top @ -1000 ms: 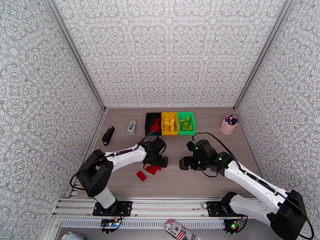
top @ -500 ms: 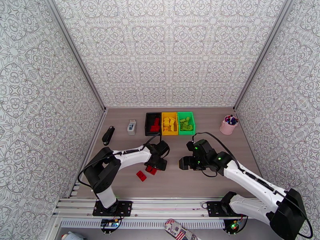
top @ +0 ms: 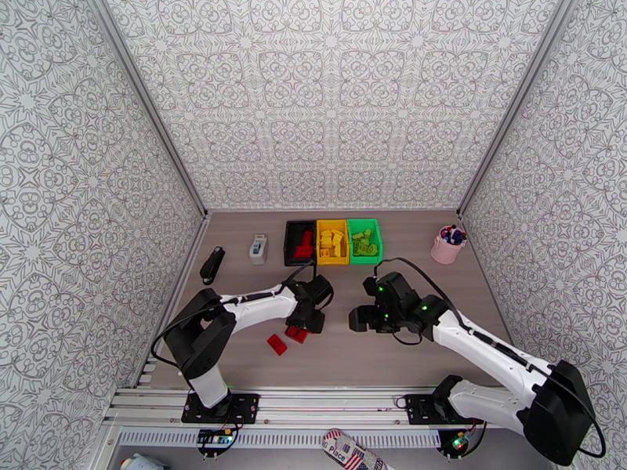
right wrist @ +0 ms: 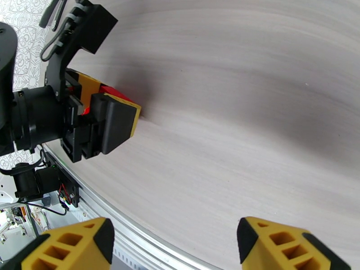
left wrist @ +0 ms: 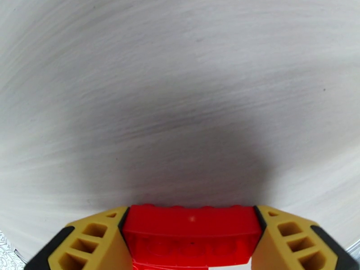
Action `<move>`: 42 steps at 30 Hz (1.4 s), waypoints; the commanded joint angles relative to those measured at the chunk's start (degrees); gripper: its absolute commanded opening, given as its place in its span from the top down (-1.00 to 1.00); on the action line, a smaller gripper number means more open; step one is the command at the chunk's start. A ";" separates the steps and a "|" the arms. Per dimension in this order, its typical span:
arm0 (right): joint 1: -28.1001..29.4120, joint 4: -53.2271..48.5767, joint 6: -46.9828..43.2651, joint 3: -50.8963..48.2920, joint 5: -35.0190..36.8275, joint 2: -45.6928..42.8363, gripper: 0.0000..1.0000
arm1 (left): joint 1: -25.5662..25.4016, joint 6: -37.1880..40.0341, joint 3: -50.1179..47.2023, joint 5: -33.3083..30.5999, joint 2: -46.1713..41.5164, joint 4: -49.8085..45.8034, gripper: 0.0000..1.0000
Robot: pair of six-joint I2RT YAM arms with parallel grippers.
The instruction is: Sort the legos into containers by color
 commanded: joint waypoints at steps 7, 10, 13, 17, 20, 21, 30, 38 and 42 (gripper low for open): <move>-0.39 7.18 0.11 8.86 -7.39 8.58 -0.50 | 9.75 1.30 4.64 5.57 -5.84 1.26 -0.14; -0.36 9.31 0.62 13.58 -10.08 13.17 -0.48 | 15.50 1.64 7.12 8.43 -6.18 3.22 -0.14; -0.43 9.50 0.64 19.19 -11.51 17.81 -0.46 | 21.43 1.57 10.65 10.63 -5.07 5.18 -0.14; -0.49 7.30 -0.38 26.55 -11.60 22.82 -0.44 | 27.13 2.61 19.87 13.73 0.26 5.53 -0.14; -0.83 5.30 -1.24 30.43 -11.38 24.87 -0.43 | 29.57 3.22 29.02 15.27 6.67 4.07 -0.15; -1.01 4.91 -1.45 31.05 -11.30 25.12 -0.43 | 30.09 3.24 32.35 15.70 8.74 3.33 -0.16; -3.54 2.72 -2.67 28.29 -9.49 22.27 -0.44 | 30.74 3.11 49.81 16.99 19.78 -1.97 -0.75; -3.66 1.08 -4.28 21.78 -7.63 17.06 -0.45 | 27.84 5.13 32.95 12.66 6.24 1.24 -0.83; -3.62 0.88 -4.29 17.43 -6.81 13.31 -0.48 | 25.01 5.94 21.46 10.43 -1.92 1.73 -0.86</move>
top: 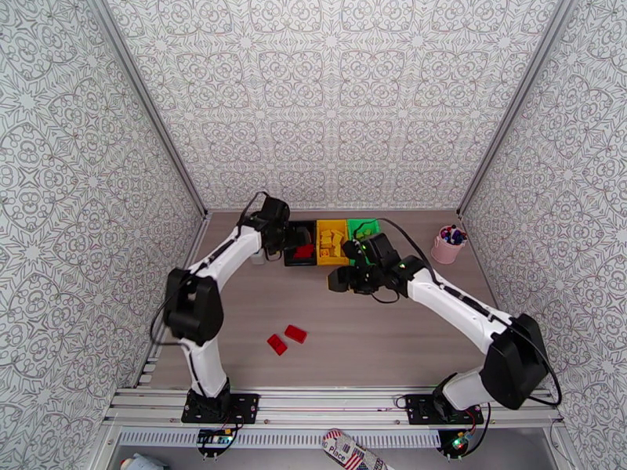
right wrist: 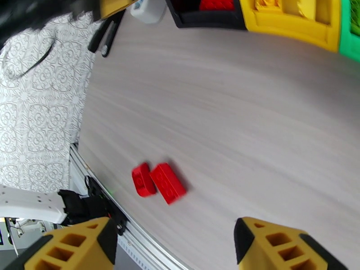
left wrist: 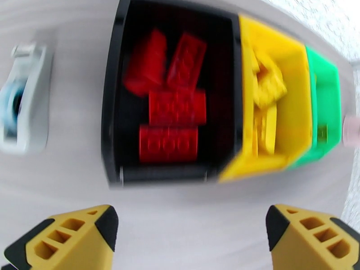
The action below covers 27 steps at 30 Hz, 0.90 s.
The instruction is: Sort the legos into containers by color
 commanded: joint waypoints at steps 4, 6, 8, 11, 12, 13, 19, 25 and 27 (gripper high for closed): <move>-0.17 -1.50 -0.60 -7.93 1.78 -7.13 -0.52 | -6.41 1.84 -17.96 -3.97 -12.09 1.04 -0.89; -0.17 -1.39 -0.28 -10.41 1.55 -9.04 -0.53 | -8.84 1.38 -23.30 -3.99 -14.74 1.88 -0.91; -0.18 -1.37 0.11 -12.72 1.42 -10.87 -0.54 | -10.86 0.59 -28.59 -3.55 -17.30 3.47 -0.93; -0.18 -1.14 0.94 -16.57 1.51 -13.84 -0.55 | -12.97 -1.42 -35.69 -2.81 -20.59 5.96 -0.95; -0.18 -0.93 1.40 -17.68 1.52 -14.89 -0.56 | -13.67 -2.18 -37.78 -2.71 -21.65 6.81 -0.96; -0.20 -0.71 1.88 -18.77 1.52 -15.94 -0.56 | -14.37 -2.83 -39.54 -2.51 -22.68 7.83 -0.97; -0.09 0.27 4.46 -22.66 1.78 -20.76 -0.57 | -19.08 -4.40 -44.74 -3.83 -23.06 9.76 -0.98; 0.00 -0.04 5.13 -23.73 2.13 -22.70 -0.56 | -22.56 -4.42 -45.27 -6.40 -19.89 10.29 -0.98; 0.00 -0.16 5.21 -23.83 2.13 -22.84 -0.56 | -23.38 -4.47 -44.78 -7.58 -18.85 9.79 -0.97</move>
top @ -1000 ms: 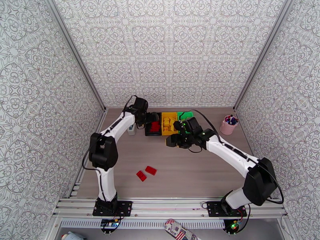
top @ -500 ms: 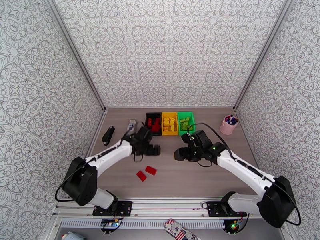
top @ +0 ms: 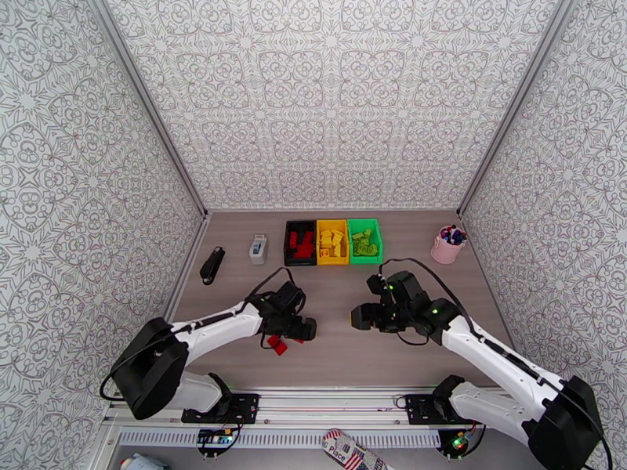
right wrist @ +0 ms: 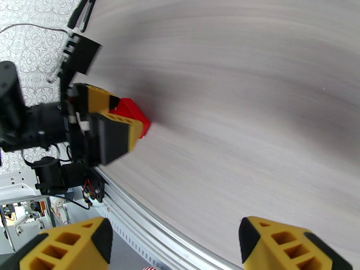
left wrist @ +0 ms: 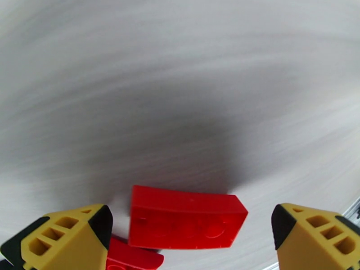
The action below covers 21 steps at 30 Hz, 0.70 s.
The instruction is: Sort the legos into containers by color
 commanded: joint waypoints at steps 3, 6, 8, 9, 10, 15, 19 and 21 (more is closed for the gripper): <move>0.04 0.25 1.11 -1.04 1.13 -1.04 -0.56 | -2.58 -0.54 1.50 -4.93 3.18 -0.52 -0.96; 0.01 0.70 1.28 -1.00 1.08 -0.84 -0.56 | -3.62 -0.54 3.47 -7.41 5.48 -3.00 -0.91; 0.02 1.02 1.44 -1.00 0.91 -0.50 -0.56 | -4.44 -0.45 4.47 -8.60 6.76 -4.05 -0.87; 0.02 1.17 1.46 -1.04 0.95 -0.41 -0.56 | -4.74 -0.53 4.97 -9.18 7.22 -4.61 -0.87; 0.01 1.33 1.44 -1.01 0.91 -0.32 -0.56 | -4.95 -0.55 5.34 -9.55 7.61 -4.96 -0.85; 0.06 1.47 1.20 -1.01 0.75 0.13 -0.56 | -5.89 -0.21 6.38 -10.39 8.84 -5.90 -0.73; 0.00 1.92 0.99 -0.88 0.56 0.78 -0.56 | -6.46 -0.10 7.34 -10.95 9.41 -6.86 -0.59; 0.01 2.29 1.00 -0.78 0.46 1.23 -0.56 | -6.52 -0.18 7.50 -11.07 9.35 -7.17 -0.48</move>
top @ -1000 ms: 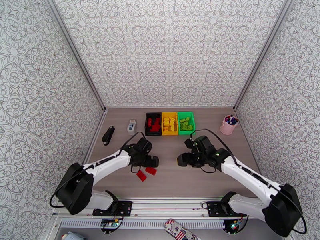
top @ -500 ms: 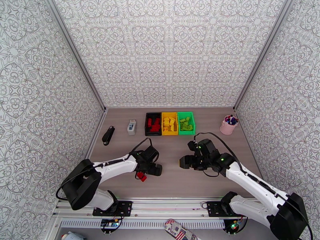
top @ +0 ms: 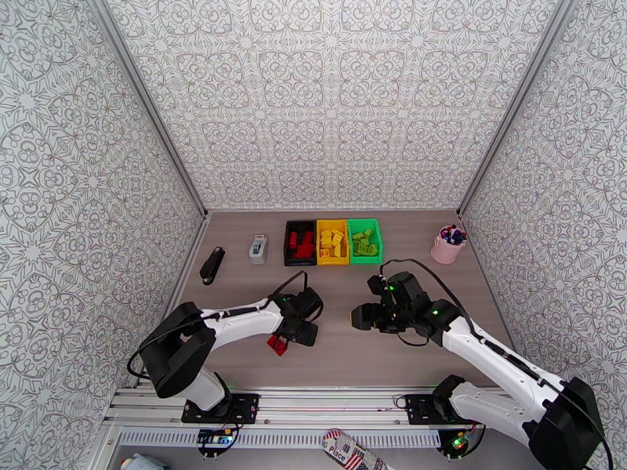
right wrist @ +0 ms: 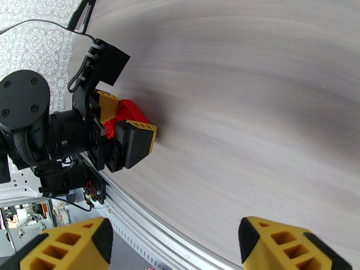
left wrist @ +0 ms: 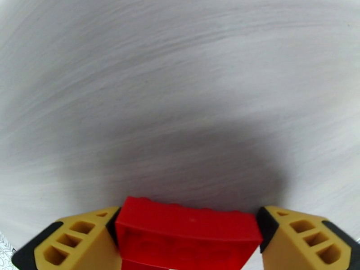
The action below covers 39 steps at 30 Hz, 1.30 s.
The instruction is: Sort the legos into containers by color
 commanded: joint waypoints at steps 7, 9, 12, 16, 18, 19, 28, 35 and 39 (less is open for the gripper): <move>0.00 2.27 0.14 0.82 -0.36 2.73 -0.54 | 0.10 0.17 2.33 -0.90 -0.11 -2.10 -0.32; 0.08 3.25 0.40 1.30 -1.01 3.61 -0.53 | 1.22 0.09 2.38 0.36 -0.97 -1.44 -0.30; 0.71 5.44 1.19 2.30 -2.28 5.56 -0.52 | 3.97 -0.09 2.55 3.04 -2.71 0.64 -0.29; 2.92 7.12 1.82 6.17 -2.70 10.21 -0.49 | 9.22 -0.49 3.81 7.88 -4.86 4.36 -0.27; 4.06 7.24 1.62 9.04 -2.78 13.21 -0.46 | 12.03 -0.79 5.01 10.41 -5.18 6.10 -0.26; 4.45 7.29 1.51 10.94 -2.94 14.88 -0.44 | 13.58 -0.89 5.90 11.77 -5.07 6.99 -0.26; 5.62 3.80 -1.21 30.21 -3.68 30.15 -0.36 | 24.74 -0.20 19.84 18.65 2.45 8.74 -0.26; 5.23 -0.77 -2.76 38.83 -2.25 33.64 -0.35 | 31.22 0.52 40.51 18.82 15.58 3.31 -0.37; 4.02 -2.14 -3.28 37.39 -0.88 30.66 -0.35 | 32.64 1.07 51.41 19.80 22.43 -1.12 -0.76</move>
